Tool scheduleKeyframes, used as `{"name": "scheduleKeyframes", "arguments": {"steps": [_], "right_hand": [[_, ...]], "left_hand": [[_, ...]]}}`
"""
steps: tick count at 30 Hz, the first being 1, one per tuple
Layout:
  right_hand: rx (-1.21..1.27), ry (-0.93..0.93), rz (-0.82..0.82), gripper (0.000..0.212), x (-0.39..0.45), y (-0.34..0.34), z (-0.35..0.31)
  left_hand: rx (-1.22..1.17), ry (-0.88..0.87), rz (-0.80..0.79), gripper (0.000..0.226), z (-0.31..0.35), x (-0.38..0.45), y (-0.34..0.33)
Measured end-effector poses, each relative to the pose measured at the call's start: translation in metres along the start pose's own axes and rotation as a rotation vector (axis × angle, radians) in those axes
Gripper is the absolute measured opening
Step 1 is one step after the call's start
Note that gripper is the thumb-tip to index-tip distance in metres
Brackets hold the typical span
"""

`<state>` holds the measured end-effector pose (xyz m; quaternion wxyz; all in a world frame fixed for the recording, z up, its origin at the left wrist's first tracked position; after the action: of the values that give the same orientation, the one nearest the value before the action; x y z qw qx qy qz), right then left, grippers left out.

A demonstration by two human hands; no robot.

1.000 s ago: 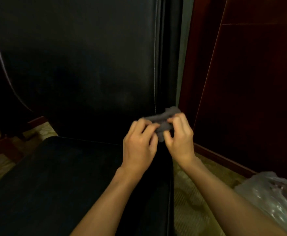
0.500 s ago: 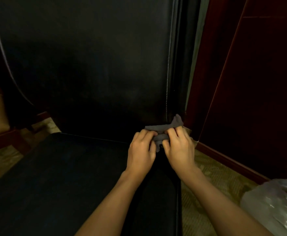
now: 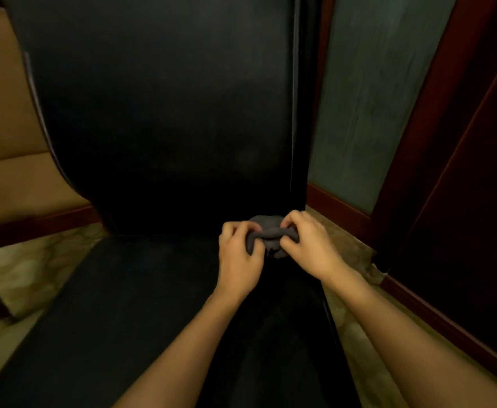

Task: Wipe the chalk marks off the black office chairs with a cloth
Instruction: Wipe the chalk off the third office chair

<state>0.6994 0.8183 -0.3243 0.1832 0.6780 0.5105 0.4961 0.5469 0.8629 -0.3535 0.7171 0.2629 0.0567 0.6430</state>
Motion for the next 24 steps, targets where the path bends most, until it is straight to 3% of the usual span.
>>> {"name": "scheduleKeyframes", "arguments": {"steps": [4, 6, 11, 15, 17, 20, 22, 24], "right_hand": [[0.25, 0.107, 0.062, 0.026, 0.002, -0.003, -0.043], [0.272, 0.138, 0.06, 0.025, -0.002, -0.009, -0.061], [0.313, 0.256, -0.016, 0.021, -0.018, -0.028, -0.109], [0.363, 0.29, -0.058, 0.022, -0.036, -0.028, -0.148], [0.503, 0.17, -0.1, 0.032, -0.05, -0.036, -0.16], [1.159, -0.319, -0.027, 0.053, -0.078, -0.063, -0.177], [1.549, -0.553, 0.013, 0.052, -0.093, -0.078, -0.194], [1.648, -0.616, -0.054, 0.043, -0.102, -0.083, -0.212]], "left_hand": [[-0.662, 0.57, -0.232, 0.043, -0.018, -0.01, 0.034], [-0.861, 0.714, -0.297, 0.05, -0.024, -0.02, 0.055], [-0.523, 0.608, -0.223, 0.068, -0.028, -0.059, 0.107], [-0.813, 0.703, -0.195, 0.041, -0.042, -0.084, 0.141], [-0.865, 0.637, -0.187, 0.034, -0.044, -0.093, 0.158], [-0.93, 0.559, -0.177, 0.028, -0.042, -0.11, 0.175], [-0.929, 0.512, -0.174, 0.03, -0.041, -0.12, 0.185], [-0.834, 0.438, -0.165, 0.034, -0.043, -0.127, 0.2]]}}
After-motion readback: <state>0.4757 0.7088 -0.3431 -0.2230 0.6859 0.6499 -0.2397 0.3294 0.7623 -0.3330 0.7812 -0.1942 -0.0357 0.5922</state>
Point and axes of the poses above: each hand's wrist, its own x-axis towards the middle knuckle, its own y-axis out of the back of the hand, z = x × y, the point moved 6 cm from there along x, towards the middle knuckle, and after that the axes turned 15 degrees about y, right-handed, at the moved point
